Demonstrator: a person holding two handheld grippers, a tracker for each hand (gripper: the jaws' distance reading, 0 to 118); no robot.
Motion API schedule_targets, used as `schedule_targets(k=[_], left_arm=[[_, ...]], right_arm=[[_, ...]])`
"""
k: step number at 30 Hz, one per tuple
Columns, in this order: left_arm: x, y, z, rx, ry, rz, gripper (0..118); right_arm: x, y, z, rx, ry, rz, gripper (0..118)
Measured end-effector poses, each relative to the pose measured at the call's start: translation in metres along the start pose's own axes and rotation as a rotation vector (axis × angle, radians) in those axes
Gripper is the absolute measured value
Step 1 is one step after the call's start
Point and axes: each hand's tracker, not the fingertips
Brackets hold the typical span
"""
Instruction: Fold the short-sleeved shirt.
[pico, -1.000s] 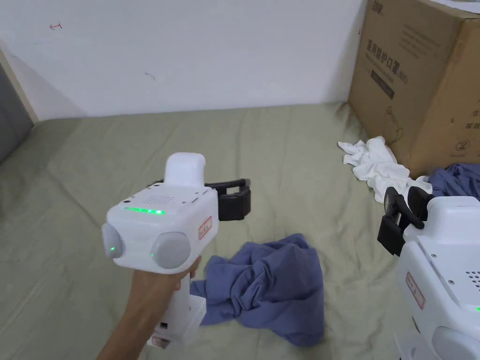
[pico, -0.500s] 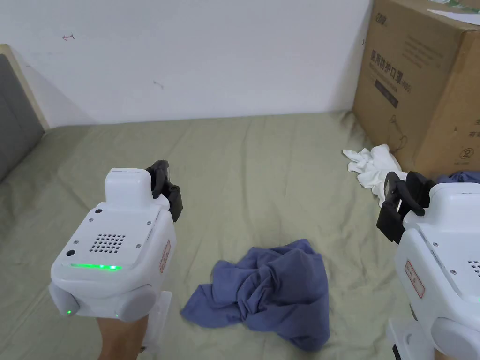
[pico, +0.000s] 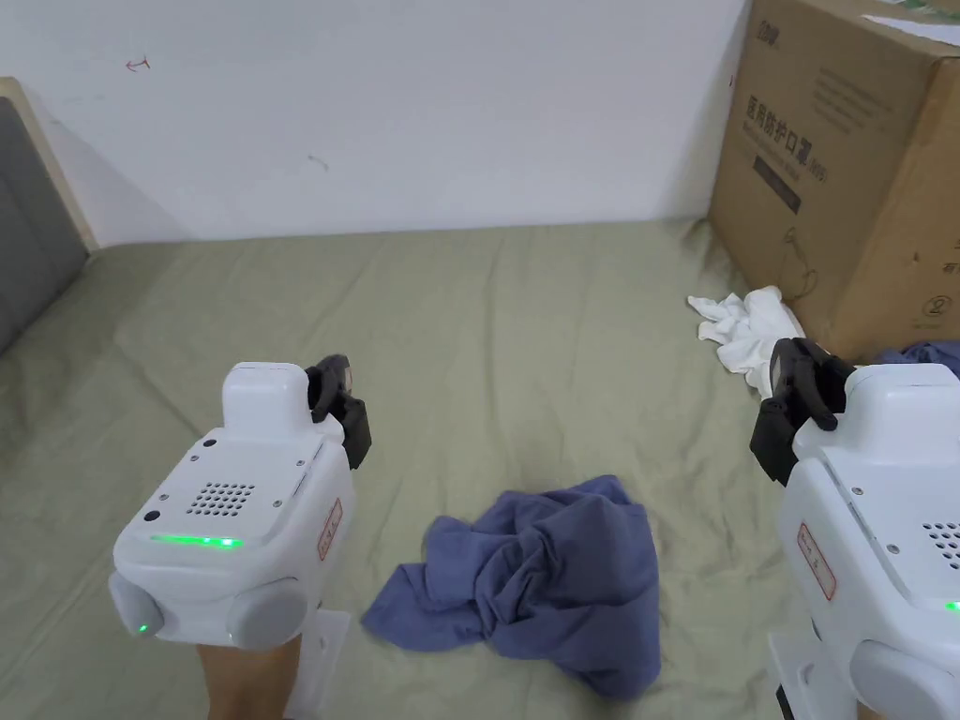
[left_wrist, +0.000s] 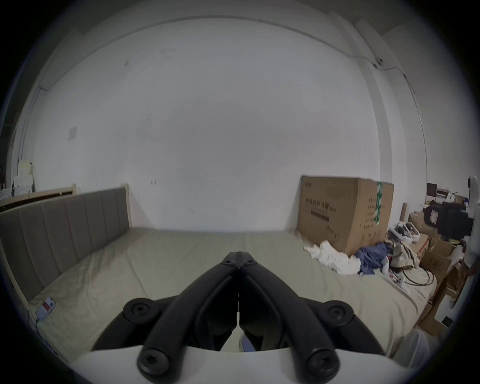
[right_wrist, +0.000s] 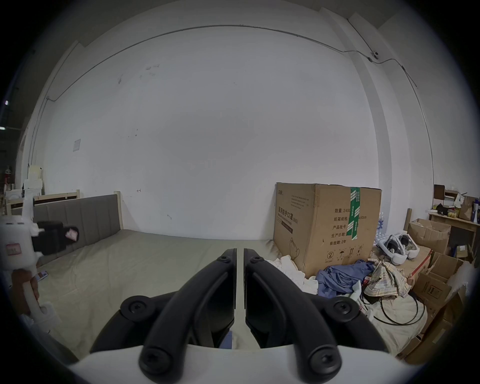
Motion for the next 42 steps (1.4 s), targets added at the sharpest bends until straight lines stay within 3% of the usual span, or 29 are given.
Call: schedule_targets(k=[8, 9, 10, 11, 12, 17, 22, 24, 25, 26, 27, 29, 30, 31, 33, 35, 42], left_arm=[[-0.024, -0.068, -0.067, -0.496, 0.013, 0.111, 3], [-0.027, -0.081, -0.075, -0.541, 0.034, 0.136, 12], [-0.029, -0.094, -0.082, -0.609, 0.046, 0.159, 56], [-0.031, -0.106, -0.09, -0.691, 0.059, 0.179, 88], [-0.033, -0.118, -0.096, -0.735, 0.072, 0.2, 98], [-0.032, -0.166, -0.118, -0.882, 0.122, 0.171, 107], [-0.019, -0.192, -0.127, -0.947, 0.14, 0.12, 107], [-0.012, -0.199, -0.131, -0.993, 0.127, 0.104, 101], [-0.008, -0.203, -0.133, -1.008, 0.113, 0.094, 84], [-0.004, -0.207, -0.132, -1.017, 0.099, 0.075, 75], [0.002, -0.208, -0.129, -1.016, 0.099, 0.031, 74], [0.009, -0.205, -0.128, -0.971, 0.09, -0.043, 54], [0.011, -0.204, -0.125, -0.976, 0.071, -0.056, 34], [0.013, -0.202, -0.124, -0.953, 0.069, -0.081, 7], [0.013, -0.196, -0.123, -0.921, -0.017, -0.025, 7], [0.01, -0.188, -0.119, -0.887, -0.001, -0.023, 7], [-0.005, -0.148, -0.097, -0.73, -0.079, 0.208, 7]], right_arm=[[0.003, -0.012, -0.014, -0.039, 0.005, -0.004, 7], [0.003, -0.014, -0.016, -0.048, 0.005, -0.005, 7], [0.004, -0.016, -0.019, -0.055, 0.006, -0.005, 7], [0.005, -0.018, -0.021, -0.061, 0.007, -0.004, 7], [0.006, -0.02, -0.023, -0.068, 0.006, -0.004, 7], [0.012, -0.033, -0.033, -0.103, -0.001, -0.009, 7], [0.019, -0.046, -0.042, -0.145, -0.01, -0.011, 7], [0.022, -0.05, -0.044, -0.16, -0.014, -0.017, 7], [0.024, -0.052, -0.045, -0.166, -0.015, -0.02, 7], [0.024, -0.054, -0.046, -0.172, -0.016, -0.021, 7], [0.026, -0.056, -0.046, -0.178, -0.017, -0.022, 7], [0.026, -0.06, -0.048, -0.19, -0.016, -0.021, 7], [0.026, -0.061, -0.049, -0.195, -0.015, -0.02, 7], [0.027, -0.063, -0.05, -0.201, -0.013, -0.019, 7], [0.026, -0.067, -0.054, -0.216, -0.01, -0.017, 7], [0.027, -0.073, -0.061, -0.241, -0.002, -0.02, 7], [0.025, -0.103, -0.123, -0.431, 0.072, -0.025, 10]])
